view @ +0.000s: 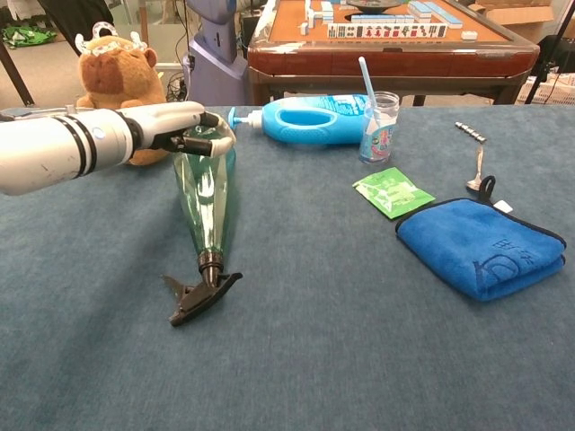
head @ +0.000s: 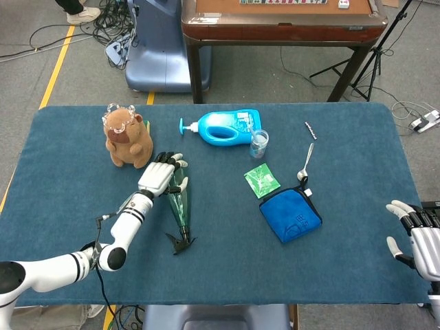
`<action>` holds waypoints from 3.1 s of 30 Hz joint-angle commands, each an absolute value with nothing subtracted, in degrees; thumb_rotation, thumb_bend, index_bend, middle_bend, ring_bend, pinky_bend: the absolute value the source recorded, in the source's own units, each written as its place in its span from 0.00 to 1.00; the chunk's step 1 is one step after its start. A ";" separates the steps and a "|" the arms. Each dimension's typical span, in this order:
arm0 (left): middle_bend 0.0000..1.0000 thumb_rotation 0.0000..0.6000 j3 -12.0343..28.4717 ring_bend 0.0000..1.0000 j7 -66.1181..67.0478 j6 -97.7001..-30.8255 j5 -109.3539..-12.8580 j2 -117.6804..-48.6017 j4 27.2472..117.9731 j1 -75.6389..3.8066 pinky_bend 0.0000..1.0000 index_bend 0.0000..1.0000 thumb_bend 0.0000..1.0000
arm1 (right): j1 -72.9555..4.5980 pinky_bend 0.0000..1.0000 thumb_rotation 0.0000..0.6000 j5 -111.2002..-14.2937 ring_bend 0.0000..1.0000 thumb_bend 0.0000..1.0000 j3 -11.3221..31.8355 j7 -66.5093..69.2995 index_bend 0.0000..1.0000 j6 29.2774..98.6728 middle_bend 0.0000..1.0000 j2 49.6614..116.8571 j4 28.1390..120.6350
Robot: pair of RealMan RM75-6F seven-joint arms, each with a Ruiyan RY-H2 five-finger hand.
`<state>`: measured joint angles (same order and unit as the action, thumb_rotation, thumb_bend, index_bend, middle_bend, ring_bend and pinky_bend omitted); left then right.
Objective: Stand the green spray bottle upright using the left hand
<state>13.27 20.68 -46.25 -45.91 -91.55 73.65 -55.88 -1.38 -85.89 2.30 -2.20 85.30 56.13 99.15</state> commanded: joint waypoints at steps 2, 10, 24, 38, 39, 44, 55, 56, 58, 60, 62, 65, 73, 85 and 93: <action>0.13 0.26 12.17 0.00 24.07 -48.05 -43.12 -89.34 77.07 -55.25 0.00 0.22 0.47 | -1.43 0.19 1.00 -85.99 0.14 0.35 2.29 -2.17 0.22 85.25 0.20 56.17 99.17; 0.14 0.26 9.62 0.00 31.04 -52.66 -38.69 -84.82 84.88 -54.22 0.00 0.22 0.47 | -1.56 0.19 1.00 -86.11 0.14 0.35 2.28 -2.14 0.22 85.10 0.20 56.17 99.23; 0.14 0.40 5.78 0.00 25.13 -55.96 -53.56 -78.00 92.48 -49.40 0.00 0.22 0.46 | -1.73 0.19 1.00 -86.21 0.14 0.35 2.24 -2.07 0.22 84.88 0.20 56.38 99.14; 0.13 1.00 0.20 0.00 7.77 -53.34 -81.37 -73.00 91.50 -47.71 0.00 0.18 0.46 | -1.55 0.19 1.00 -85.98 0.14 0.35 2.13 -2.06 0.22 84.90 0.20 56.29 99.11; 0.13 1.00 -0.31 0.00 7.36 -53.23 -82.77 -72.74 91.18 -47.71 0.00 0.18 0.46 | -1.56 0.19 1.00 -85.97 0.14 0.35 2.13 -2.03 0.22 84.88 0.20 56.30 99.08; 0.11 1.00 -2.17 0.00 9.04 -52.13 -86.90 -72.35 89.83 -47.98 0.00 0.16 0.46 | -1.64 0.19 1.00 -85.99 0.14 0.35 2.12 -1.89 0.22 84.73 0.20 56.36 98.94; 0.09 1.00 -4.26 0.00 18.24 -53.06 -93.55 -76.00 83.96 -47.68 0.00 0.15 0.40 | -1.47 0.19 1.00 -85.94 0.14 0.35 2.09 -1.94 0.22 84.95 0.20 56.11 99.16; 0.09 1.00 -4.45 0.00 18.59 -53.18 -94.11 -76.38 83.45 -47.62 0.00 0.15 0.37 | -1.44 0.19 1.00 -85.94 0.14 0.35 2.08 -2.00 0.22 84.97 0.20 56.06 99.21; 0.09 1.00 -4.68 0.00 19.23 -53.90 -95.35 -77.12 82.39 -47.47 0.00 0.15 0.34 | -1.43 0.19 1.00 -85.95 0.14 0.35 2.07 -2.06 0.22 84.99 0.20 56.03 99.29; 0.09 1.00 -4.97 0.00 19.87 -54.77 -96.77 -78.10 80.95 -47.29 0.00 0.15 0.31 | -1.45 0.19 1.00 -85.90 0.14 0.35 2.07 -2.16 0.22 84.92 0.20 56.01 99.39; 0.09 1.00 -5.25 0.00 20.00 -55.02 -97.72 -78.80 79.96 -47.28 0.00 0.15 0.30 | -1.48 0.19 1.00 -85.93 0.14 0.35 2.06 -2.24 0.22 84.88 0.20 56.00 99.47; 0.09 1.00 -5.53 0.00 20.78 -55.80 -99.69 -80.03 77.87 -47.47 0.00 0.16 0.29 | -1.49 0.19 1.00 -86.04 0.14 0.35 2.08 -2.32 0.22 84.96 0.20 56.00 99.60; 0.09 1.00 -5.80 0.00 21.38 -57.64 -103.82 -83.66 71.70 -48.33 0.00 0.19 0.29 | -1.28 0.19 1.00 -85.84 0.14 0.35 2.02 -2.55 0.22 85.10 0.20 55.85 99.81; 0.09 1.00 -6.33 0.00 20.73 -57.78 -106.10 -86.83 64.19 -49.62 0.00 0.23 0.29 | -1.20 0.19 1.00 -85.42 0.14 0.35 2.04 -2.44 0.22 84.93 0.20 55.78 99.84; 0.14 1.00 -7.42 0.00 19.44 -59.33 -106.97 -87.68 60.85 -49.08 0.00 0.29 0.29 | -1.23 0.19 1.00 -85.34 0.14 0.35 2.03 -2.58 0.22 84.77 0.20 55.73 99.99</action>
<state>-7.20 19.75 -59.00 -106.76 -87.50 61.21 -49.23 -1.23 -85.34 2.03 -2.58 84.77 55.73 100.00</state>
